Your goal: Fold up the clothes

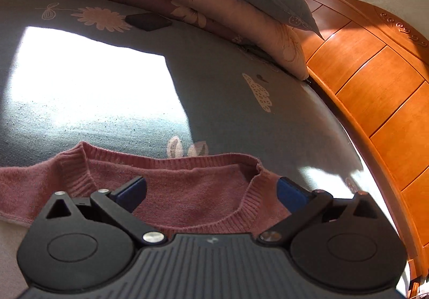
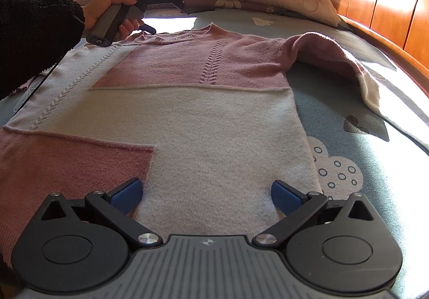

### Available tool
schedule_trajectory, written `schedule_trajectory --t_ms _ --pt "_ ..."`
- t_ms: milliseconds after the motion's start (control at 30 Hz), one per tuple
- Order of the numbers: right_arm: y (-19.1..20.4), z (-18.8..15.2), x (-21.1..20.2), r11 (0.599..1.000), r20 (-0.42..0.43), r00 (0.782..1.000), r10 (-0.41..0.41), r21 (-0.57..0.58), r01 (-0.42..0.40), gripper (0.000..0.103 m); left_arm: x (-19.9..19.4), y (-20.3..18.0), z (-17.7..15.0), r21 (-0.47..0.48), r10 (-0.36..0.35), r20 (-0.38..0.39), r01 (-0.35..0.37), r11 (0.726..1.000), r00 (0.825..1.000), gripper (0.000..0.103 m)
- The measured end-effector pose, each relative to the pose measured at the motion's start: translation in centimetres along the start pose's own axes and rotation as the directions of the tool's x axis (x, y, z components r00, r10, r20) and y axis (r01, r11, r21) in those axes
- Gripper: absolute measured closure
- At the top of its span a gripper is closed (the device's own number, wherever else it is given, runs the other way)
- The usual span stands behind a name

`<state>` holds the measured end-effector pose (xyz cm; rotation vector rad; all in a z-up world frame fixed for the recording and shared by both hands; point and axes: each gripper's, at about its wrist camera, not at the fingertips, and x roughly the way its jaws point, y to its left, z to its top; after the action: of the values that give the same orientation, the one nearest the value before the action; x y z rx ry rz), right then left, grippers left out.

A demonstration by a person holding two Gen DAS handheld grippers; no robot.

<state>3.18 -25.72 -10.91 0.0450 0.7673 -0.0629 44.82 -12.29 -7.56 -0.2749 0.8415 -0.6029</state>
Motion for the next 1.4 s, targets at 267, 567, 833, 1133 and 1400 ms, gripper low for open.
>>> schedule_trajectory --t_ms 267,567,833,1133,1400 --pt "0.0 0.0 0.1 1.0 0.0 1.0 -0.002 0.001 0.002 0.0 3.4 0.0 -0.1 0.045 0.071 0.006 -0.071 0.996 0.997 0.001" --pt "0.1 0.0 0.1 1.0 0.004 1.0 -0.007 -0.001 0.007 0.0 -3.0 -2.9 1.2 0.049 0.157 -0.017 -0.156 0.987 0.988 0.001" --pt "0.2 -0.1 0.0 1.0 0.011 1.0 -0.017 0.002 0.017 0.0 -14.4 -5.0 -1.5 0.074 0.195 -0.083 -0.189 0.979 0.977 0.001" --pt "0.4 -0.1 0.2 0.999 0.016 0.999 -0.031 0.011 0.031 0.0 -18.6 -1.1 -12.5 -0.039 0.2 -0.223 -0.214 0.976 0.954 0.001" --pt "0.4 -0.1 0.3 0.999 0.026 0.999 -0.035 0.013 0.035 0.0 -18.5 5.1 -14.2 -0.164 0.299 -0.136 -0.319 0.933 0.945 0.001"
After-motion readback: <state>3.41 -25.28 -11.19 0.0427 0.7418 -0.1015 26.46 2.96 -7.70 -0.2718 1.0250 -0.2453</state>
